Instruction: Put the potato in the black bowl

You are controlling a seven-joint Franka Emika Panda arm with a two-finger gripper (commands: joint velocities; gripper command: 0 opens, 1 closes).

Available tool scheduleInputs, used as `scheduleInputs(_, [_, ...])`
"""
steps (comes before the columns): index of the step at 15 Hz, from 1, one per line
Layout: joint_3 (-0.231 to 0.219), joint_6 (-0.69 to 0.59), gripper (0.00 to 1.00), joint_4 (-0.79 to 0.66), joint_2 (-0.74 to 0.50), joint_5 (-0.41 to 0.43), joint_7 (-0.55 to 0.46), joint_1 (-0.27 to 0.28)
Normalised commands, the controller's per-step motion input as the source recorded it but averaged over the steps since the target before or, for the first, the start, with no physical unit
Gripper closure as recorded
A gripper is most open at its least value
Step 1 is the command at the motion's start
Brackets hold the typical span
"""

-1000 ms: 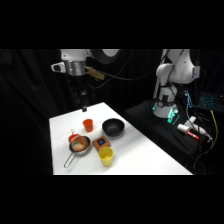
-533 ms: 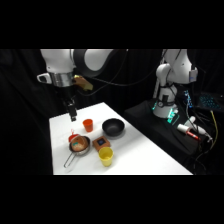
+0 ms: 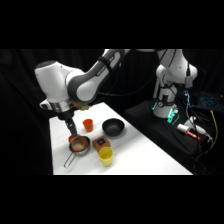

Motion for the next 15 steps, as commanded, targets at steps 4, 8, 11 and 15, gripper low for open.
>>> scheduleInputs(4, [0.108,-0.15,0.0,0.38,0.31,0.128,-0.06,-0.081])
scheduleInputs(8, [0.093,-0.17,0.0,0.31,0.21,0.12,-0.05,-0.081])
scheduleInputs(11, [0.064,-0.14,0.34,0.22,0.13,0.103,-0.03,-0.084])
scheduleInputs(15, [0.05,-0.09,0.68,0.15,0.1,0.11,-0.04,-0.099])
